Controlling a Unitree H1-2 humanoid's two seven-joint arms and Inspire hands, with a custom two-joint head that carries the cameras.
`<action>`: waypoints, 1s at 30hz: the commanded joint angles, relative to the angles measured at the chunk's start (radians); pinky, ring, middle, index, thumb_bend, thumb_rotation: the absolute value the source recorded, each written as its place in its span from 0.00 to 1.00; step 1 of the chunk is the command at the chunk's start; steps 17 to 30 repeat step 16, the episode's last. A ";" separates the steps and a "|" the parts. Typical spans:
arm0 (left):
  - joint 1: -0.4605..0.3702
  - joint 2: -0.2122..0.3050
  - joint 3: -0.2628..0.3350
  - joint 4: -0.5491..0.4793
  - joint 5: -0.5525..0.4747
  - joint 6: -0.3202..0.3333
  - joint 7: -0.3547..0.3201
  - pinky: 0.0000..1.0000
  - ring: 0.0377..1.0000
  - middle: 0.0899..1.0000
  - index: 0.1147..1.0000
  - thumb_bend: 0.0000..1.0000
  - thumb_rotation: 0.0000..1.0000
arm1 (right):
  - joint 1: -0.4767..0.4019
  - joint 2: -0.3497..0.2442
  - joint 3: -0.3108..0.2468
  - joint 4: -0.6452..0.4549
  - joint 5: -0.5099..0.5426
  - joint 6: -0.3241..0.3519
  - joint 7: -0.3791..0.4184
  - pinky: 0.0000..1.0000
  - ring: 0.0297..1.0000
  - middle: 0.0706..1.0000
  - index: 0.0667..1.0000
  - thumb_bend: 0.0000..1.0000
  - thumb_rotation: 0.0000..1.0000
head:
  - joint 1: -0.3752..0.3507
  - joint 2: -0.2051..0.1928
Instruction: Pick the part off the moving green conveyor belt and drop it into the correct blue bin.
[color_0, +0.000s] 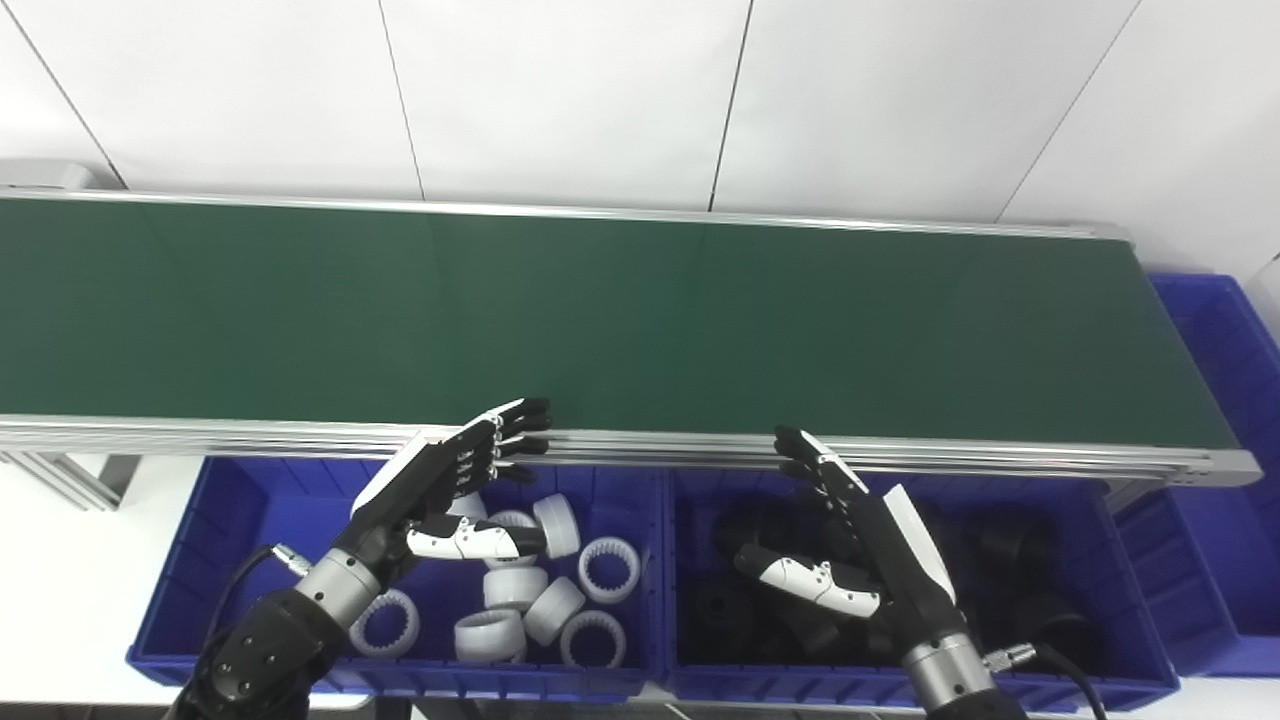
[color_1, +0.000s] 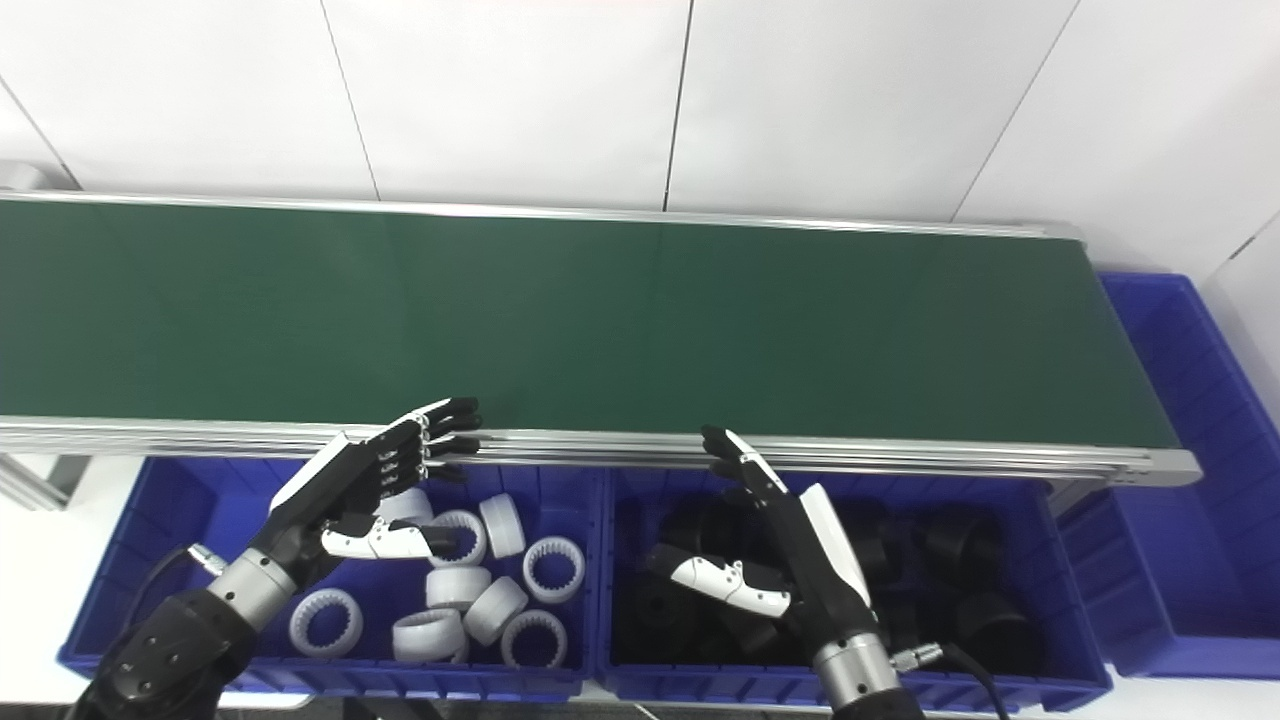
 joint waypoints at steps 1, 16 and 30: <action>-0.023 0.009 0.005 -0.013 -0.022 -0.033 -0.003 0.74 0.83 0.88 0.88 0.89 0.29 | -0.014 -0.002 0.002 -0.034 0.001 0.000 -0.005 0.81 0.87 0.90 0.90 0.75 0.50 | 0.002 0.001; -0.021 0.004 0.002 -0.011 -0.009 -0.047 0.002 0.75 0.85 0.89 0.91 0.89 0.28 | -0.014 -0.003 0.001 -0.031 0.003 -0.010 -0.008 0.80 0.87 0.89 0.91 0.76 0.51 | 0.001 0.000; -0.021 0.004 0.002 -0.011 -0.009 -0.047 0.002 0.75 0.85 0.89 0.91 0.89 0.28 | -0.014 -0.003 0.001 -0.031 0.003 -0.010 -0.008 0.80 0.87 0.89 0.91 0.76 0.51 | 0.001 0.000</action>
